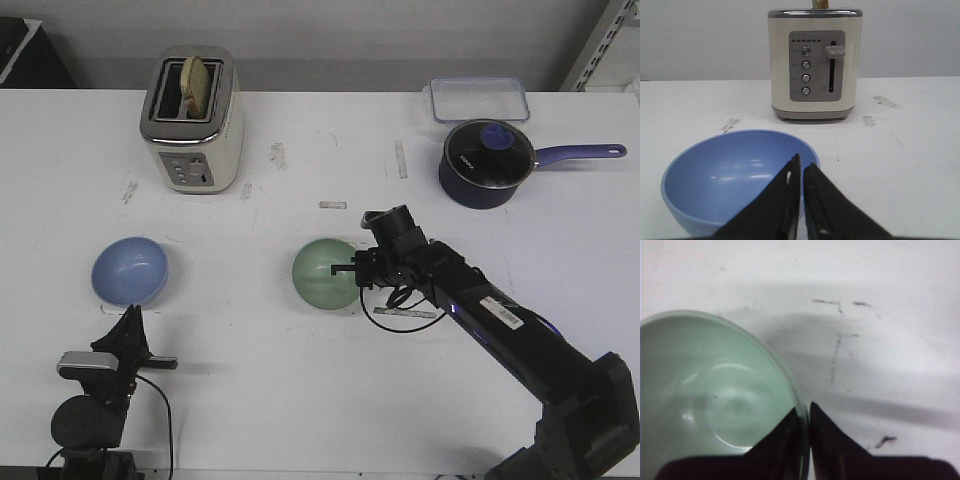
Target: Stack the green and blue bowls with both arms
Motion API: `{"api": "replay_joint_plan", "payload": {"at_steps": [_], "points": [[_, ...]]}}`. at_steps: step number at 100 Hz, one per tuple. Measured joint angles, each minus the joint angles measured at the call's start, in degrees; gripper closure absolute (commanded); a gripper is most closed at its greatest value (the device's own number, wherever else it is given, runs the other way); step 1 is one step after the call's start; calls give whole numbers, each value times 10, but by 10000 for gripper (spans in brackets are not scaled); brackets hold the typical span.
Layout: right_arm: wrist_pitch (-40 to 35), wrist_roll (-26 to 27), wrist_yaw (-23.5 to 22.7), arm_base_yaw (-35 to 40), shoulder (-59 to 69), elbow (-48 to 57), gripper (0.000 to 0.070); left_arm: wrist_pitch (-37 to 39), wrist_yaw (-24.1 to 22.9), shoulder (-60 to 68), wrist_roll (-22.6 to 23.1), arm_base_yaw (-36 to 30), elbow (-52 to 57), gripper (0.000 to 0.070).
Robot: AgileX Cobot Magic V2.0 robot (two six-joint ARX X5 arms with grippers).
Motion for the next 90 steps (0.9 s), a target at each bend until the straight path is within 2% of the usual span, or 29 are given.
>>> {"api": "replay_joint_plan", "payload": {"at_steps": [22, 38, 58, 69, 90], "points": [[-16, 12, 25, -3, 1, 0, 668, 0, 0, 0, 0, 0, 0, 699], [-15, 15, 27, -3, 1, 0, 453, 0, 0, 0, 0, 0, 0, 699], [-15, 14, 38, 1, 1, 0, 355, 0, 0, 0, 0, 0, 0, 699], [-14, 0, 70, 1, -3, 0, 262, 0, 0, 0, 0, 0, 0, 699], [6, -59, 173, -3, -75, 0, 262, 0, 0, 0, 0, 0, 0, 699]]}}
